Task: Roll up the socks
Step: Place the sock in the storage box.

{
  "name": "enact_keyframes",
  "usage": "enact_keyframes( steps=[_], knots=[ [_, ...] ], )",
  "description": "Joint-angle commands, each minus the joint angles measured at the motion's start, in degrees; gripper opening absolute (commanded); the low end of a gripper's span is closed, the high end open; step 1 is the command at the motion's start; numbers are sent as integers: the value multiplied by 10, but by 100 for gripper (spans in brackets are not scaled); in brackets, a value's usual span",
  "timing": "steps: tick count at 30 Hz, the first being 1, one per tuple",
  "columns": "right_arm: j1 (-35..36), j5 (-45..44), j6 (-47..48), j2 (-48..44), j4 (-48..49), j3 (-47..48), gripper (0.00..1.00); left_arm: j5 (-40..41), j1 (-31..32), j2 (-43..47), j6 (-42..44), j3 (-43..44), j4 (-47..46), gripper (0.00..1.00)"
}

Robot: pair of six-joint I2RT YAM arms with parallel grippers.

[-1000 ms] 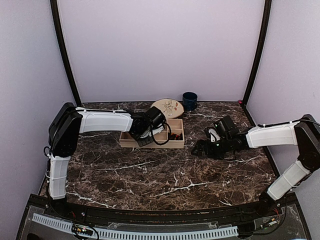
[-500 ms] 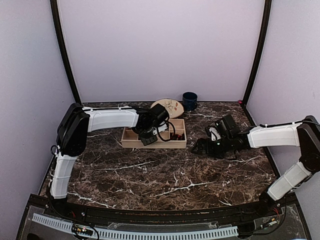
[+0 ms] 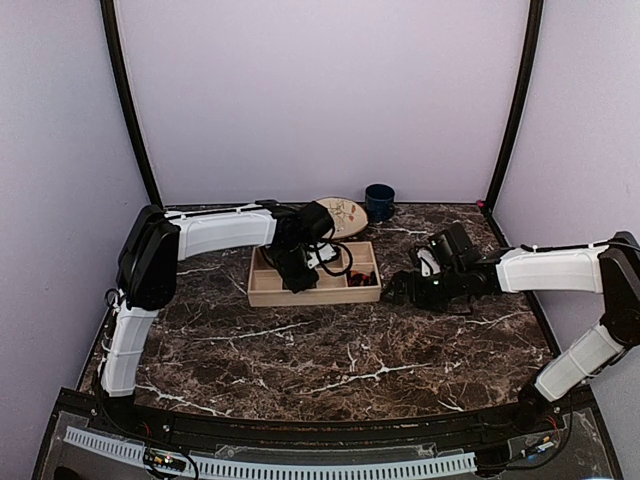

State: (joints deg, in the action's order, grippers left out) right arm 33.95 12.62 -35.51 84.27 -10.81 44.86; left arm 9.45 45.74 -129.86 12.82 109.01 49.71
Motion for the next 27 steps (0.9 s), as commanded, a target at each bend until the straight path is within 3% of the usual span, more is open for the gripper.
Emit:
enact_keyframes(
  steps=[1,9,20,27],
  knots=[
    [9,-10,0,-1,-1,20,100,-115,9,-15,-40,-40,103,0],
    [17,-20,-3,-9,-9,26,100,-142,9,-15,-58,-72,79,11],
    [26,-28,-1,-11,-9,38,100,-90,10,18,-105,-64,70,67],
    [28,-31,7,-6,-3,43,100,-63,9,32,-130,-36,92,71]
  ],
)
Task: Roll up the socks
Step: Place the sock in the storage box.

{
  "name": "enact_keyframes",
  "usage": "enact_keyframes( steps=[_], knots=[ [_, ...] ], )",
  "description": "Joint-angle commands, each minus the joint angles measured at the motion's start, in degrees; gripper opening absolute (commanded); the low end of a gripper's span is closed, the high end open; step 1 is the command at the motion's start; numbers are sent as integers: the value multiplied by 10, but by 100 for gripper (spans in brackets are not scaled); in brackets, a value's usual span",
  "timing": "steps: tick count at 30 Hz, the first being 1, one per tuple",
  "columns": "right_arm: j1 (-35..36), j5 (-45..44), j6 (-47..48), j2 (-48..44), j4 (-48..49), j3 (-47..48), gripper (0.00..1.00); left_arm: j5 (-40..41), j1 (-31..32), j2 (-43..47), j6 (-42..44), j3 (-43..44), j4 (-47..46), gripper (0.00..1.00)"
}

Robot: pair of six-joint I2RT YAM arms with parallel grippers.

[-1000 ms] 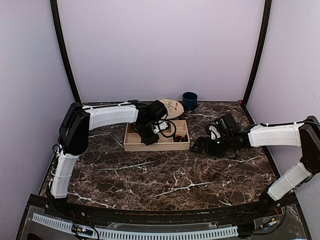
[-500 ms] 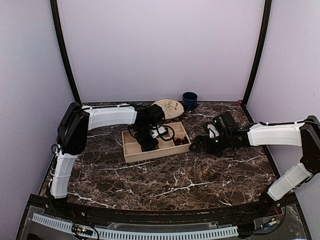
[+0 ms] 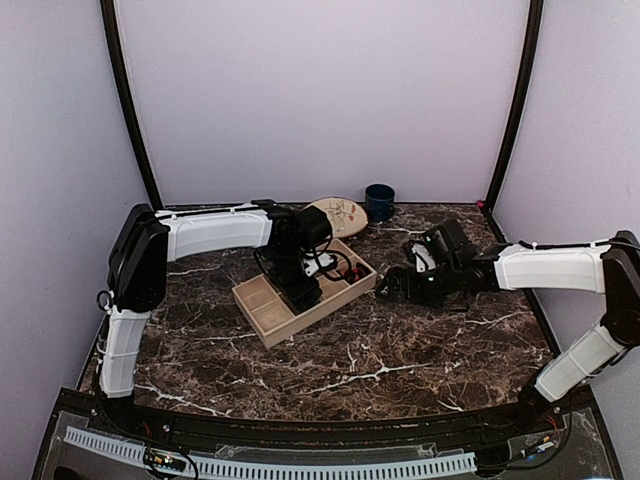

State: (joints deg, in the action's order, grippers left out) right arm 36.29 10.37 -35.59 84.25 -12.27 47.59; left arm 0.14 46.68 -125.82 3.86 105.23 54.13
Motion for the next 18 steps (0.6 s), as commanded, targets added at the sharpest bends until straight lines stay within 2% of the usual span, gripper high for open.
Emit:
enact_keyframes(
  steps=[1,8,18],
  knots=[
    [5,-9,9,-5,12,16,100,35,0,-5,-46,4,49,71],
    [8,-12,13,-6,16,20,100,56,0,15,-56,40,62,71],
    [11,-14,16,6,18,34,100,32,0,26,-60,84,86,71]
  ],
)
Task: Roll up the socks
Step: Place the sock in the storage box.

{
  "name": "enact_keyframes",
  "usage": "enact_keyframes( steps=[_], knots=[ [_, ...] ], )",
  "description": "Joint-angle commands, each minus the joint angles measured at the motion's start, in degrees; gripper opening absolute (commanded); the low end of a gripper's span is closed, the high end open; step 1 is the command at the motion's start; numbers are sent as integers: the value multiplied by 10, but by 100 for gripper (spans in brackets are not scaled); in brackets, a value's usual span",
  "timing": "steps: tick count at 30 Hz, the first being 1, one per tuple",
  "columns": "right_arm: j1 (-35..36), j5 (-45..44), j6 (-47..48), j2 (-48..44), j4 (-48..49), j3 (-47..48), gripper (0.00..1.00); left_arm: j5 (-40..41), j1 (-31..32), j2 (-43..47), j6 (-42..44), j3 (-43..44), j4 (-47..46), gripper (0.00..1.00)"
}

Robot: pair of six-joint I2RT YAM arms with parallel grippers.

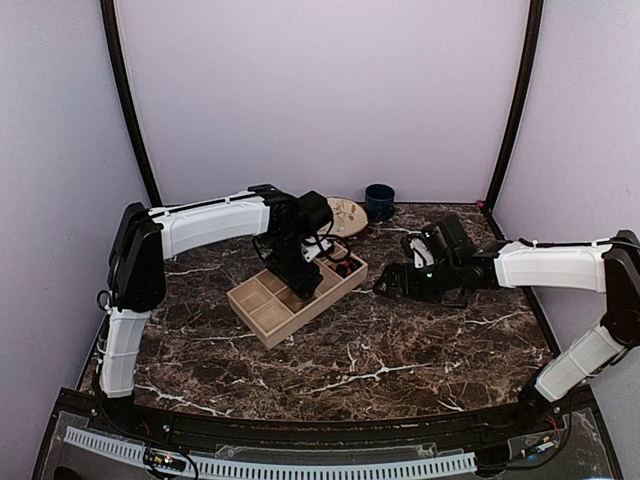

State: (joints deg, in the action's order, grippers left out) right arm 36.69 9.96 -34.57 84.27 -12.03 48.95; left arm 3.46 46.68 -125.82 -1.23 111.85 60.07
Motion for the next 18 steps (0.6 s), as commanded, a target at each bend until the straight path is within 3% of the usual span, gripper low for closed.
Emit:
enact_keyframes(
  steps=[1,7,10,14,18],
  knots=[
    [8,-9,7,7,16,23,100,-1,0,28,-10,19,25,71],
    [14,-18,22,23,11,47,100,19,-5,47,-31,14,16,70],
    [17,-30,34,38,9,66,100,57,-22,77,-68,-16,-13,65],
    [18,-61,60,66,-3,110,100,90,-63,153,-137,-92,-81,52],
    [18,-98,97,125,-37,190,100,95,-98,230,-190,-188,-145,48]
  ],
)
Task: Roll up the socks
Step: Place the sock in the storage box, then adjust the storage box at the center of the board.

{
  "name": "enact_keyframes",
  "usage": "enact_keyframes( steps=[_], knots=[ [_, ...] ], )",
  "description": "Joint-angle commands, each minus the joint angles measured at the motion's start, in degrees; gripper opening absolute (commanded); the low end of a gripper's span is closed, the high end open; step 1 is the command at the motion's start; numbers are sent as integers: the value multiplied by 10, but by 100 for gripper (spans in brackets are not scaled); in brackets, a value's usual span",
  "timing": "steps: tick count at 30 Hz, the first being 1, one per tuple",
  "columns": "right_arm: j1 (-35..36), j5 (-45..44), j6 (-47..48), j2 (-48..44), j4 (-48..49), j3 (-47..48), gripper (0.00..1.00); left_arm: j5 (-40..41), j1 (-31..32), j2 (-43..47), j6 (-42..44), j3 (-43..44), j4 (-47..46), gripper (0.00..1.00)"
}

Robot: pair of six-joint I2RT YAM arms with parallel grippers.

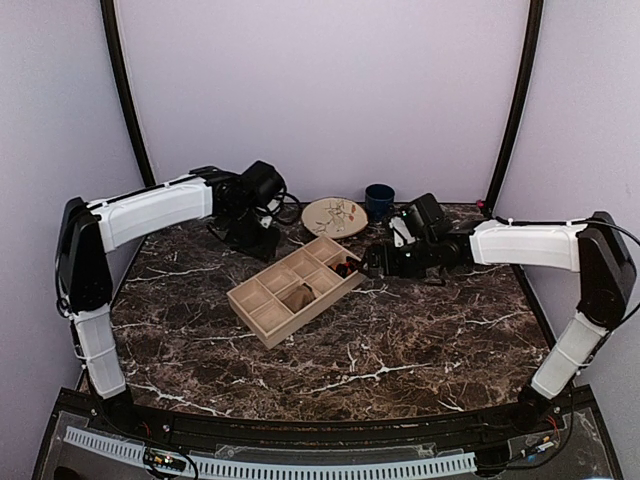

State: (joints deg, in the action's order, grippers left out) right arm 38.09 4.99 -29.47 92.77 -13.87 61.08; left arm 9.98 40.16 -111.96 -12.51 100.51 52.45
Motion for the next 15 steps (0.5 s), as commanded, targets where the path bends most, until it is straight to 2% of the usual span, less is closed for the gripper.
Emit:
enact_keyframes(
  steps=[1,3,6,12,15],
  knots=[
    [3,-57,56,56,-27,91,100,37,-37,107,-87,-102,-76,47],
    [1,-68,77,88,-42,134,98,44,-40,134,-105,-137,-91,44],
    [-12,-72,98,134,-57,198,92,43,-42,170,-147,-188,-101,34],
    [-46,-38,111,215,-58,292,60,13,-42,284,-257,-336,-172,10],
    [-57,-27,123,264,-83,357,39,-9,-42,324,-295,-400,-197,0]
  ],
)
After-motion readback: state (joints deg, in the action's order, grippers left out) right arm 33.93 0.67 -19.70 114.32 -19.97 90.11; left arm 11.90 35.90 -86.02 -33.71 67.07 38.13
